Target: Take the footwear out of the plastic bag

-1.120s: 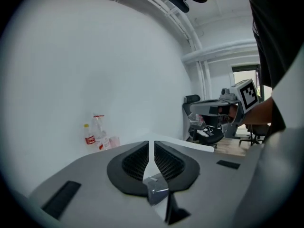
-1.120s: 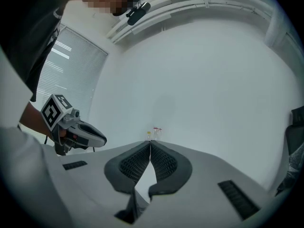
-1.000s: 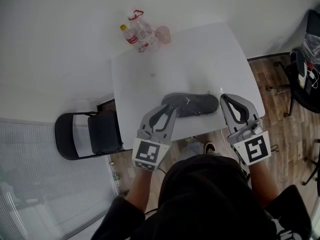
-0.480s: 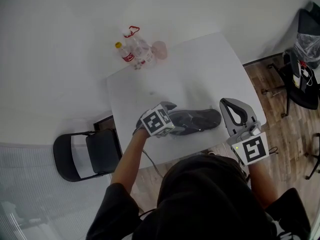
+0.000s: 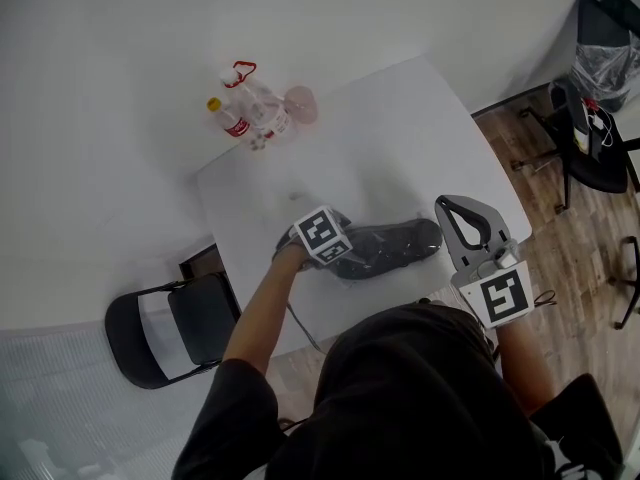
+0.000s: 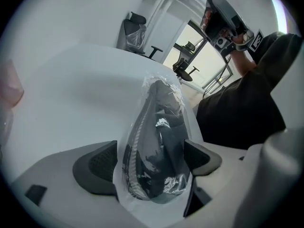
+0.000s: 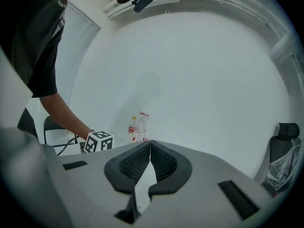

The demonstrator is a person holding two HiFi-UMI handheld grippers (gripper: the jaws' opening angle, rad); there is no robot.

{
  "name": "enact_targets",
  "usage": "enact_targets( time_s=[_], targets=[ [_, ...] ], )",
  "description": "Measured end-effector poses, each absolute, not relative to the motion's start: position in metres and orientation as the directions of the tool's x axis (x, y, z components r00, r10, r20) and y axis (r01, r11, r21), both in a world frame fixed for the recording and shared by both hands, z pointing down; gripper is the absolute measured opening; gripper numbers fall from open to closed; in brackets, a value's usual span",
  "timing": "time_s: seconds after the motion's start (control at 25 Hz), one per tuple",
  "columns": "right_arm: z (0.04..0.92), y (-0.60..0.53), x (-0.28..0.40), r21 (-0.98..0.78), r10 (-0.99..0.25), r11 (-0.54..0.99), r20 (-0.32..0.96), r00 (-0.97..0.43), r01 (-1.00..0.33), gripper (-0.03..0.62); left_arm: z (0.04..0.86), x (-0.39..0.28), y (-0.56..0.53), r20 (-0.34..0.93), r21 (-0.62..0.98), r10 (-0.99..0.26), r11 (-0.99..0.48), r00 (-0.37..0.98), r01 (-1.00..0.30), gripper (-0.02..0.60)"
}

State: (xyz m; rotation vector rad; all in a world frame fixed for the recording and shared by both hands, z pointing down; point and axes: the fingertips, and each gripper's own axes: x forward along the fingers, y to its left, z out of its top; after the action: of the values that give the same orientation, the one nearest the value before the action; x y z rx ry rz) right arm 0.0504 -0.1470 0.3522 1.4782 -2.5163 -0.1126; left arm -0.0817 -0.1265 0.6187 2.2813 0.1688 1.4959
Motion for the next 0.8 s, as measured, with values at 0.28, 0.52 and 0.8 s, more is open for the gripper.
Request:
enact_targets(
  time_s=[0.28, 0.52, 0.8],
  targets=[
    [0.361, -0.144, 0.046, 0.176, -0.868, 0.492, 0.169, -0.466, -0.853, 0.018, 0.624, -0.079, -0.121, 0.875, 0.344, 0.27, -0.931, 0.403, -0.124, 0.425],
    [0.363, -0.145, 0.037, 0.175, -0.854, 0.516, 0.176, -0.489, -0.838, 0.018, 0.622, -0.08, -0.119, 0.857, 0.377, 0.285, -0.915, 0.43, -0.144, 0.423],
    [0.36, -0.146, 0.034, 0.176, -0.85, 0.524, 0.17, -0.499, -0.833, 0.018, 0.621, -0.082, -0.111, 0.852, 0.407, 0.318, -0.903, 0.416, -0.142, 0.391]
  ],
)
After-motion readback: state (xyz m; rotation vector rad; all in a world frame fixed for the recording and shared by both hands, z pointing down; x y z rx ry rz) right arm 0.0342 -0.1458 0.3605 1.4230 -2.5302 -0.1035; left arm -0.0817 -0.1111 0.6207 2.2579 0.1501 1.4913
